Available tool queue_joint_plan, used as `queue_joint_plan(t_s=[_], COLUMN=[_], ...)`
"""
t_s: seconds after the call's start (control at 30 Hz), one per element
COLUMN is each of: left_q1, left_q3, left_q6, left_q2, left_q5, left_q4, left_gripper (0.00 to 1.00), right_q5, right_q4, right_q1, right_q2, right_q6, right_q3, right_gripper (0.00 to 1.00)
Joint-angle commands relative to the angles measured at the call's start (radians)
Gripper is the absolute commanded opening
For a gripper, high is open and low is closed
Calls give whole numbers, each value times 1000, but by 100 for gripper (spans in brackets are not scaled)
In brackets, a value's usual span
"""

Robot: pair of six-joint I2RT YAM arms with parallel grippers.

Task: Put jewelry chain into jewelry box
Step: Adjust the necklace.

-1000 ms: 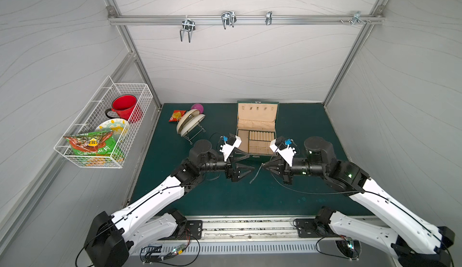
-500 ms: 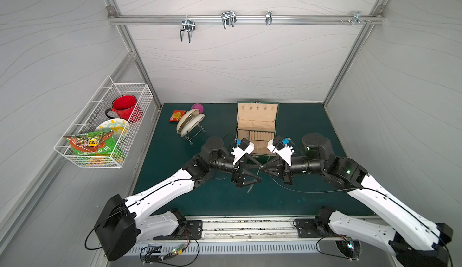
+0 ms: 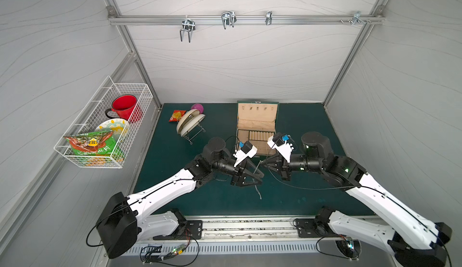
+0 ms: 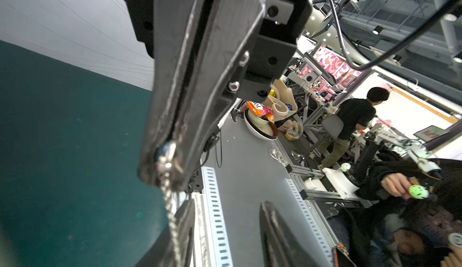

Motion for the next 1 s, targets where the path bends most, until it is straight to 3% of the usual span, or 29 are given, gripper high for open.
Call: queue_joint_plan(t_s=[0.0,0.47,0.97], left_q1=[-8,-28,-28], left_q3=[9,5,-5], left_q6=[-16,-5,41], left_q2=[-1,13,-12], left_q5=[51,62,5], left_q4=[52,22,-25], left_gripper=[41,32,23], right_q5=[35,121,130], right_q4=[15,33,22], right_q1=[-12,-35,-71], right_q2=[-2,-5,-21], right_q6=[18,39,46], right_q3=[18,17,9], right_gripper=[0,0,0])
